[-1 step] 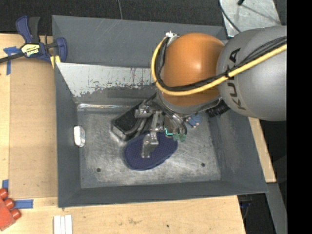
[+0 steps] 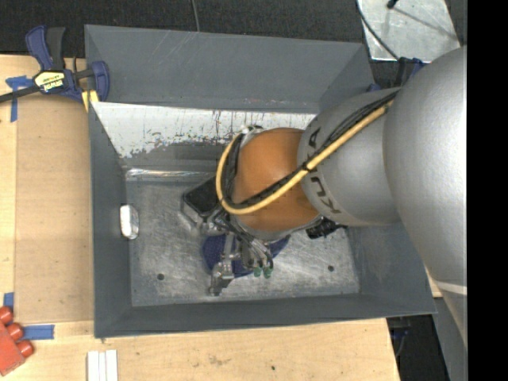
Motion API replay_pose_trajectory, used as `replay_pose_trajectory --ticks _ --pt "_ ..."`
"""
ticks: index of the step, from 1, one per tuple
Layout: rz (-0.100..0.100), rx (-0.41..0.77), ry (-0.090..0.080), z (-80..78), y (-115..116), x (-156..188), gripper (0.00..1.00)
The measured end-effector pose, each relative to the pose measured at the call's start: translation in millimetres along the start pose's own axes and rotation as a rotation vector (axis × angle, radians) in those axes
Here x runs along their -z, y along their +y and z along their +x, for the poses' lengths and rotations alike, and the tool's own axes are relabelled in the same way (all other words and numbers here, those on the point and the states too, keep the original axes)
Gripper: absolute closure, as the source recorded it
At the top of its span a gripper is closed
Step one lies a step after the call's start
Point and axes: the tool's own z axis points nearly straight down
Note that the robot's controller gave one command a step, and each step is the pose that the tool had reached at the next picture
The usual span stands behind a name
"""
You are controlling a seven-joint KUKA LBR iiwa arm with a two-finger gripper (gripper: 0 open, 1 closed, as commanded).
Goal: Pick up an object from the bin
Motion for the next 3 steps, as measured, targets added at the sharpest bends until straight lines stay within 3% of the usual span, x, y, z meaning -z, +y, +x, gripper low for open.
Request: replay_pose_trajectory --ticks 1,2,3 --pt "-0.004 -0.055 -0.015 -27.1 -81.1 -20.7 0.0" --pt "-0.004 -0.053 -0.024 -29.4 -79.0 -18.2 1.0" --pt "-0.003 -0.132 -0.018 -14.1 -82.8 146.1 1.0"
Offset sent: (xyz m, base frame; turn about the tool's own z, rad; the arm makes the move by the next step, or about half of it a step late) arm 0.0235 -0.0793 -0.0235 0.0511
